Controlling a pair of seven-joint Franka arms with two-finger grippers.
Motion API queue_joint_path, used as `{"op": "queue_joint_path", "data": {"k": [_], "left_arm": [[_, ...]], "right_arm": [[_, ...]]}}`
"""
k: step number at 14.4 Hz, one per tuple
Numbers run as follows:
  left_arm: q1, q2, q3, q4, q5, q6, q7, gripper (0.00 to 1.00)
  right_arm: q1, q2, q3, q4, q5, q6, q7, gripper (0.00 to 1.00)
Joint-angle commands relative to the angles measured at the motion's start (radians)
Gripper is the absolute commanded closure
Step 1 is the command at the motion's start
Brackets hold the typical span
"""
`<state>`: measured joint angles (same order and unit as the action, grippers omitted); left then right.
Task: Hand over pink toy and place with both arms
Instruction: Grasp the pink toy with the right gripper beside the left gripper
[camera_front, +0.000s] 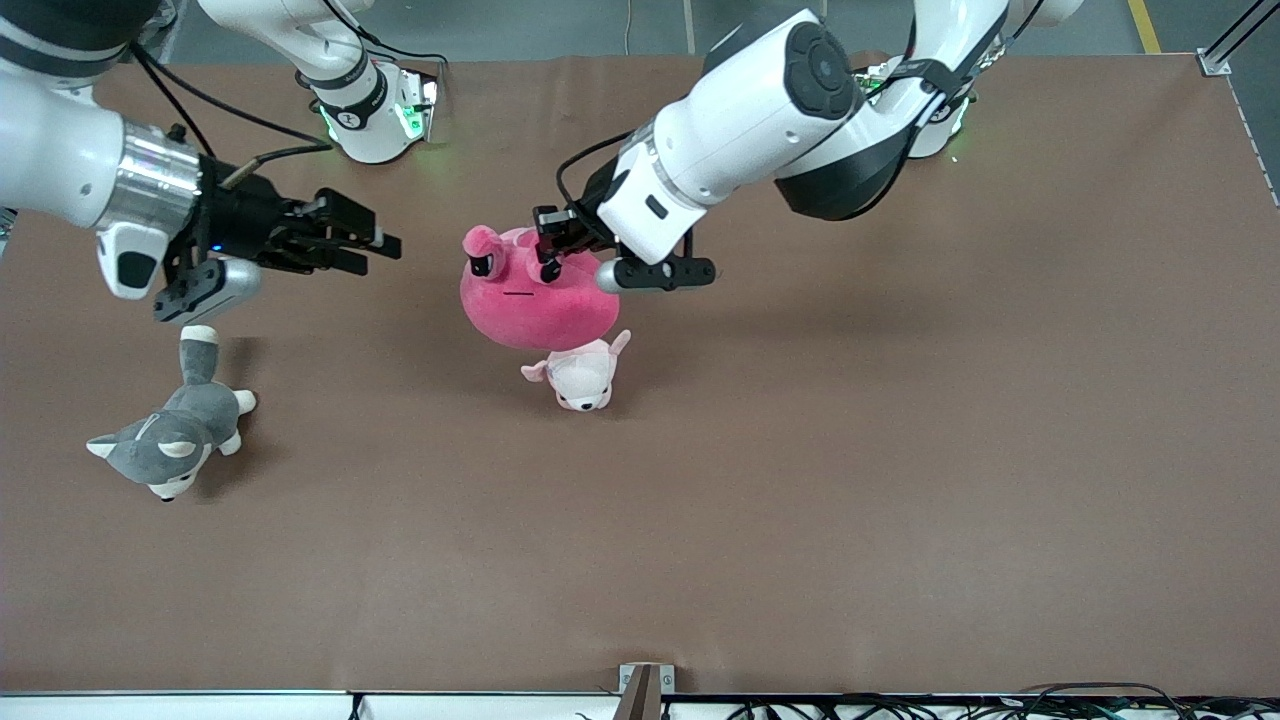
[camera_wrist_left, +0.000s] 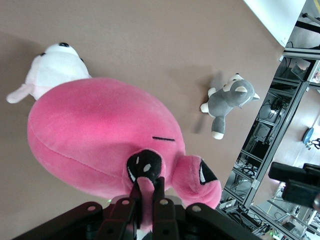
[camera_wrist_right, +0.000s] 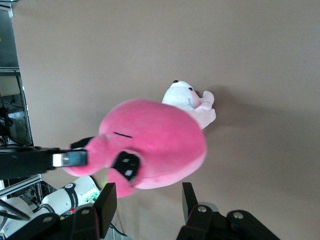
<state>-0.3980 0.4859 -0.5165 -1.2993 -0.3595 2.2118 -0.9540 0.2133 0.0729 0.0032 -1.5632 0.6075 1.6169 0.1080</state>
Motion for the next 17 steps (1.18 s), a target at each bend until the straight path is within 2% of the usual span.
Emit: {"op": "queue_joint_path", "data": {"k": [1, 3, 6, 14, 15, 17], "left_arm": [[-0.013, 0.013, 0.004, 0.026, -0.001, 0.011, -0.006, 1.0], [-0.013, 0.01, 0.004, 0.025, -0.001, 0.011, -0.006, 1.0], [-0.013, 0.01, 0.004, 0.025, -0.001, 0.011, -0.006, 1.0], [-0.012, 0.008, 0.004, 0.025, 0.001, 0.011, -0.005, 1.0], [-0.013, 0.008, 0.004, 0.025, 0.001, 0.011, -0.005, 1.0], [-0.012, 0.007, 0.004, 0.025, 0.002, 0.011, -0.005, 0.99]], "right_arm": [[0.041, 0.013, -0.009, 0.006, 0.002, 0.008, 0.009, 0.39], [0.079, 0.024, -0.009, 0.005, -0.012, 0.012, 0.007, 0.39], [0.142, 0.027, -0.008, 0.0, -0.119, 0.037, 0.016, 0.39], [0.175, 0.067, -0.008, -0.003, -0.124, 0.049, 0.019, 0.39], [0.173, 0.074, -0.008, -0.003, -0.124, 0.055, 0.015, 0.5], [0.176, 0.08, -0.008, -0.005, -0.124, 0.054, 0.013, 0.9]]}}
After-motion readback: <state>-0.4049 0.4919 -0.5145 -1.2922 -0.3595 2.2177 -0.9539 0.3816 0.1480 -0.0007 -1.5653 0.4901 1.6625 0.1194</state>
